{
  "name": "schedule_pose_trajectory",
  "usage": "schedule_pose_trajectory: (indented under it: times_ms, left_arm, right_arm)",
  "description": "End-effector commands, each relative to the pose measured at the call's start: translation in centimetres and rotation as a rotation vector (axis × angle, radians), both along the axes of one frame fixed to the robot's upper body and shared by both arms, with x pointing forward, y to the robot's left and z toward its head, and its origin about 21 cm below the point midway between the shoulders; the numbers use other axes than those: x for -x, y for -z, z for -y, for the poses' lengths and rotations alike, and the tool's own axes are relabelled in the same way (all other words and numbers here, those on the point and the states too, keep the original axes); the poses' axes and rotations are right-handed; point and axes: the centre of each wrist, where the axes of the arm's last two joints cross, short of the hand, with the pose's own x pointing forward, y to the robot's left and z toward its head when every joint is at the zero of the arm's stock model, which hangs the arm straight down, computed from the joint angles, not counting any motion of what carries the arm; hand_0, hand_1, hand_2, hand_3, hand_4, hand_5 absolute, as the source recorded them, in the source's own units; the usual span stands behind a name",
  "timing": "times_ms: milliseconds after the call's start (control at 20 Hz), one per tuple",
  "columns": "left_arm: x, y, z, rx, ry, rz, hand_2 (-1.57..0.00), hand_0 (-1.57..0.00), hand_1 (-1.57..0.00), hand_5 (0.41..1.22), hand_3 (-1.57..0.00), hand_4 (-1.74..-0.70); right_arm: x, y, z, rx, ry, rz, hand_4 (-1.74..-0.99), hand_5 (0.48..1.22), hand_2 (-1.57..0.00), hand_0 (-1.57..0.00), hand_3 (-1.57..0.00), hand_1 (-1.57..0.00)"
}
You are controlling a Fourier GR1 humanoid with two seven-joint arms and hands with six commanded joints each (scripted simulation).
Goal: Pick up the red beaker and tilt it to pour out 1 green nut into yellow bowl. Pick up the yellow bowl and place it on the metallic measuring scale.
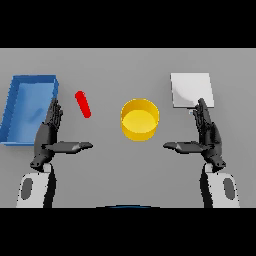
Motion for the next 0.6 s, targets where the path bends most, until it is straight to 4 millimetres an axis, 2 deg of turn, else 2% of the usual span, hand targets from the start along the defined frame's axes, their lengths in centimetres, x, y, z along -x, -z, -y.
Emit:
schedule_pose_trajectory:
  times_ms: [0,250,300,350,500,550]
  left_arm:
    - [0.0,0.0,-0.1,0.000,-0.002,0.000,0.00,0.00,0.00,0.599,0.00,-1.15]
    - [-0.1,0.2,-1.0,-0.007,-0.006,-0.009,0.00,0.00,0.00,0.599,0.00,-1.15]
    - [0.7,-0.3,-1.5,-0.069,0.022,0.013,0.00,0.00,0.00,0.599,0.00,-1.15]
    - [1.6,-0.5,-1.7,-0.107,0.044,0.033,0.00,0.00,0.00,0.599,0.00,-1.16]
    - [2.0,-1.4,-1.6,-0.153,0.067,0.008,0.00,0.00,0.00,0.599,0.00,-1.16]
    - [2.3,-1.6,-1.3,-0.158,0.074,0.010,0.00,0.00,0.00,0.600,0.00,-1.16]
  right_arm:
    - [0.1,0.0,0.0,0.000,0.001,0.001,-1.167,0.599,0.00,0.00,0.00,0.00]
    - [0.8,0.2,0.5,0.003,0.003,0.000,-1.167,0.599,0.00,0.00,0.00,0.00]
    - [1.5,0.1,0.5,0.161,-0.001,0.072,-1.167,0.599,0.00,0.00,0.00,0.00]
    - [2.2,0.0,0.5,0.247,-0.001,0.109,-1.163,0.595,0.00,0.00,0.00,0.00]
    - [3.4,-0.3,0.2,0.346,-0.005,0.128,-1.159,0.590,0.00,0.00,0.00,0.00]
    - [3.3,-0.5,-0.2,0.342,-0.006,0.121,-1.162,0.591,0.00,0.00,0.00,0.00]
